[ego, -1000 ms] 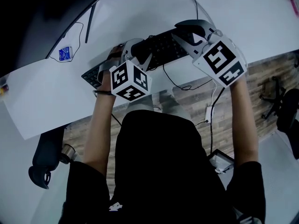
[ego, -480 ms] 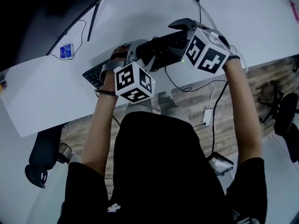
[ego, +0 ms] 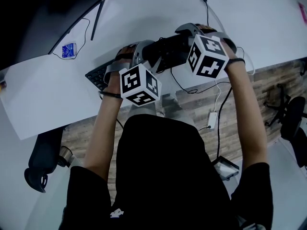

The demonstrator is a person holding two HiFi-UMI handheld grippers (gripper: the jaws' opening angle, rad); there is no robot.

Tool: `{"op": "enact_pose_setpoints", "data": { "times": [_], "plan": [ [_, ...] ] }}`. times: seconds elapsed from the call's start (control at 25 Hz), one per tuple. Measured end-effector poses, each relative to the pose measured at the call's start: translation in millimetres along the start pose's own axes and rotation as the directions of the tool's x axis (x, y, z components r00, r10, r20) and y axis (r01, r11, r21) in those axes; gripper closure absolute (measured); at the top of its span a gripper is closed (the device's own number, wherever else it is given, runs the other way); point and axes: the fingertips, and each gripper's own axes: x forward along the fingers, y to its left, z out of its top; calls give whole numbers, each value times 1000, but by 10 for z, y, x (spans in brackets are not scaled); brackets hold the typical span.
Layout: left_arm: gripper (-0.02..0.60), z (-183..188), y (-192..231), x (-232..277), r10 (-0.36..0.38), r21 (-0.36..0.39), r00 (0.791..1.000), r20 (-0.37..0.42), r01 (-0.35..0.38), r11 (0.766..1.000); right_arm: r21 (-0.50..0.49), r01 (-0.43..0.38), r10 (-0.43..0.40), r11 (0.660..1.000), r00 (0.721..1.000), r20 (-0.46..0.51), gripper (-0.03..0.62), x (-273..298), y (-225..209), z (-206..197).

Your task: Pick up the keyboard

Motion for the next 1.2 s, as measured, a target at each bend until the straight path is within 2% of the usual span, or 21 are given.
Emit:
{"op": "enact_pose_setpoints", "data": {
  "times": [0.16,0.28,0.36,0.48,0.76,0.96,1.2],
  "plan": [
    [393,10,-9,-9,1,4,1000,2,-1,1000,-52,34,-35,998,999,-12,395,-12,23,6],
    [393,11,-9,-12,5,8,1000,4,-5,1000,-41,37,-38,998,999,-9,395,-13,24,3],
    [393,9,-16,-9,5,13,1000,5,-5,1000,-26,8,-9,1000,1000,-13,395,-13,38,-1],
    [393,1,-22,1,5,19,1000,7,-6,1000,-5,-82,82,997,996,-28,393,-10,74,1],
    [393,-7,-29,-5,10,26,1000,10,-10,1000,-27,-245,240,969,962,-126,356,69,163,-20],
    [393,22,-40,-23,11,31,1000,12,-12,999,-43,-271,260,962,951,-168,352,131,170,-54],
    [393,43,-48,-34,10,34,1000,22,-11,999,-78,-248,233,966,959,-160,364,96,141,-40]
  ]
}}
